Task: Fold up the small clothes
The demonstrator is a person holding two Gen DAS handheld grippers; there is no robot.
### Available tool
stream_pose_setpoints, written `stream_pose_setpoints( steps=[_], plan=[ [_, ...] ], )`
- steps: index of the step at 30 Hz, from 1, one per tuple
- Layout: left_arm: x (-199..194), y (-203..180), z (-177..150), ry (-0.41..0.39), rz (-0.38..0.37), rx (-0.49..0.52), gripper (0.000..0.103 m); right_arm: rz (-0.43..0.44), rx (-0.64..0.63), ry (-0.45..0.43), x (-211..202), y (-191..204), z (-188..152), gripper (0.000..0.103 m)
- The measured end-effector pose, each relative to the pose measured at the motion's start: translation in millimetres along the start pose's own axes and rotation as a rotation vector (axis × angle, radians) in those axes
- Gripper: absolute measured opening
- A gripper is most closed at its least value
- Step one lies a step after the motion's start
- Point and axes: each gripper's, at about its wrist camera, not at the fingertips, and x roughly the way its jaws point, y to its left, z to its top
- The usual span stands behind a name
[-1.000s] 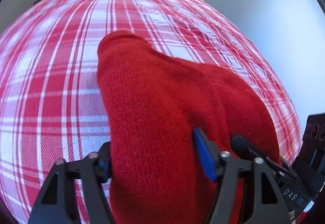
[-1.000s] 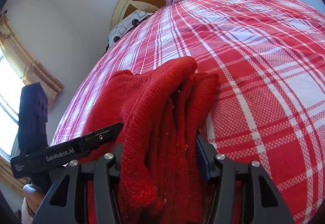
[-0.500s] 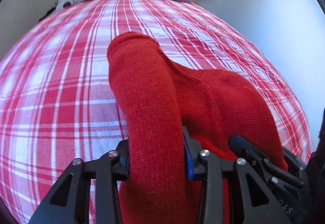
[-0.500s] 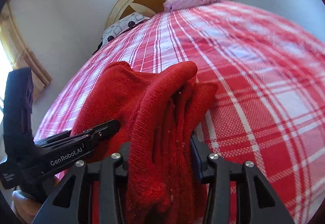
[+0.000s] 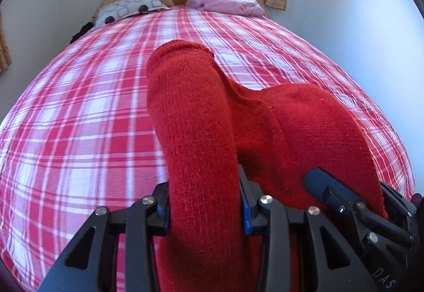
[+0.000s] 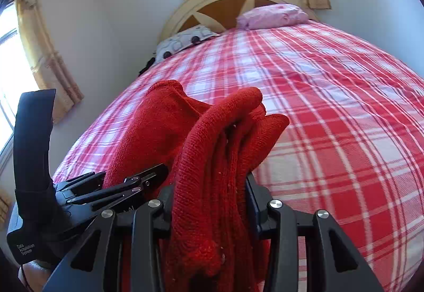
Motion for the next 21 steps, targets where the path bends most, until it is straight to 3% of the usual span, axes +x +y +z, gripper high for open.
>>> stream_pose_setpoints(
  steps=[21],
  plan=[
    [-22.2, 144.0, -14.1, -0.019, 0.226, -0.176, 0.040, 0.233, -0.120, 0.074, 80.5, 144.8, -3.2, 0.042]
  ],
)
